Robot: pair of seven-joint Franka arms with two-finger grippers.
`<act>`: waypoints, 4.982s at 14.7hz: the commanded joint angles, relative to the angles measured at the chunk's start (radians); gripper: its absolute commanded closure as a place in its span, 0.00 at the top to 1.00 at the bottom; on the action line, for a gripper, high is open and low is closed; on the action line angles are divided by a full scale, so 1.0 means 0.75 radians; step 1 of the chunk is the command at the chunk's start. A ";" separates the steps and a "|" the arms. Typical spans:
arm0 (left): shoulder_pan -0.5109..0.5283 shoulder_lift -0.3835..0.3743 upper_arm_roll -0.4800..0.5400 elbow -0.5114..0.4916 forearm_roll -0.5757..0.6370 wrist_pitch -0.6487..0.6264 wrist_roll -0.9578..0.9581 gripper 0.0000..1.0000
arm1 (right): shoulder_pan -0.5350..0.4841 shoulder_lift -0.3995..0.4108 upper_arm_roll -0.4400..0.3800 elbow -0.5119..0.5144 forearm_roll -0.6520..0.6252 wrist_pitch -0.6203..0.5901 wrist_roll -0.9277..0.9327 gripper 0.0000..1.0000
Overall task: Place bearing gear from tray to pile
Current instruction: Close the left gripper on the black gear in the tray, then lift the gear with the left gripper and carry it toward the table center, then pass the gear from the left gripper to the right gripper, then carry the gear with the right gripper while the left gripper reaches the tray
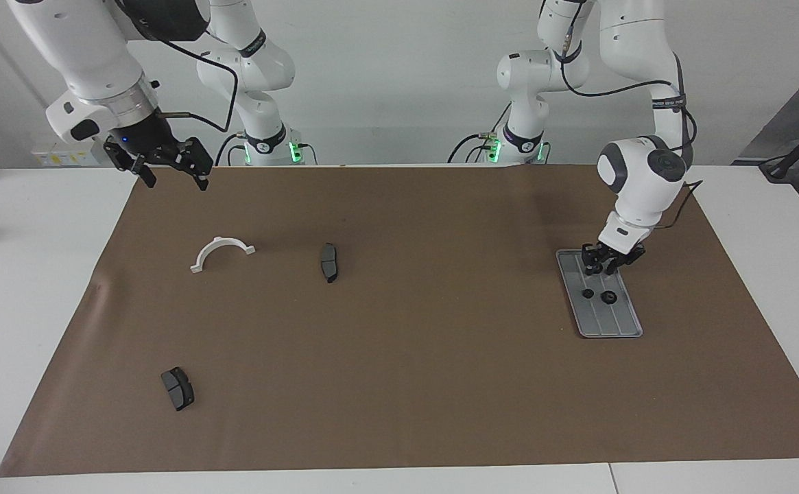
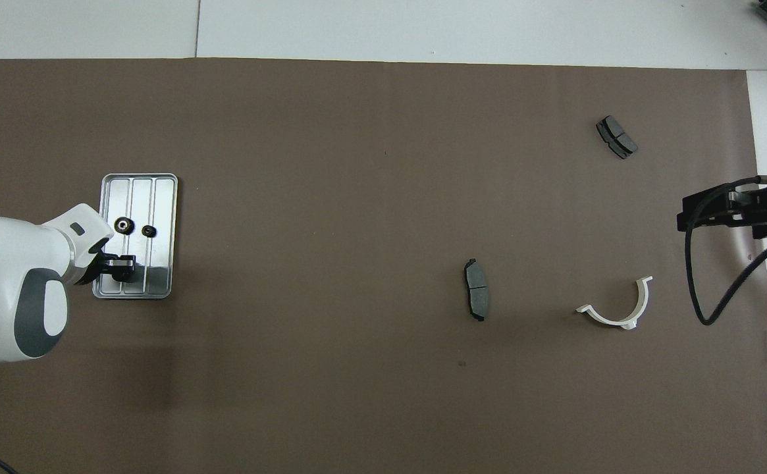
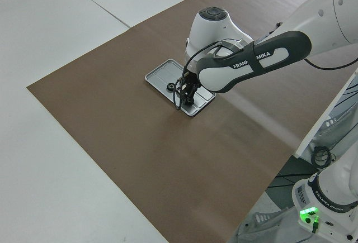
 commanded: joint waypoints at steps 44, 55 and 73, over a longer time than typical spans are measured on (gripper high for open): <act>-0.555 0.308 -0.067 0.716 -0.258 -0.142 -0.695 1.00 | 0.480 0.506 0.012 -0.194 0.044 1.219 0.523 1.00; -0.099 0.174 -0.057 0.415 -0.245 -0.089 -0.099 1.00 | 0.722 0.854 0.008 -0.016 -0.242 1.367 0.677 1.00; 0.072 0.180 -0.057 0.214 -0.241 0.052 -0.062 0.52 | 0.701 0.820 0.006 0.056 -0.344 1.157 0.656 0.00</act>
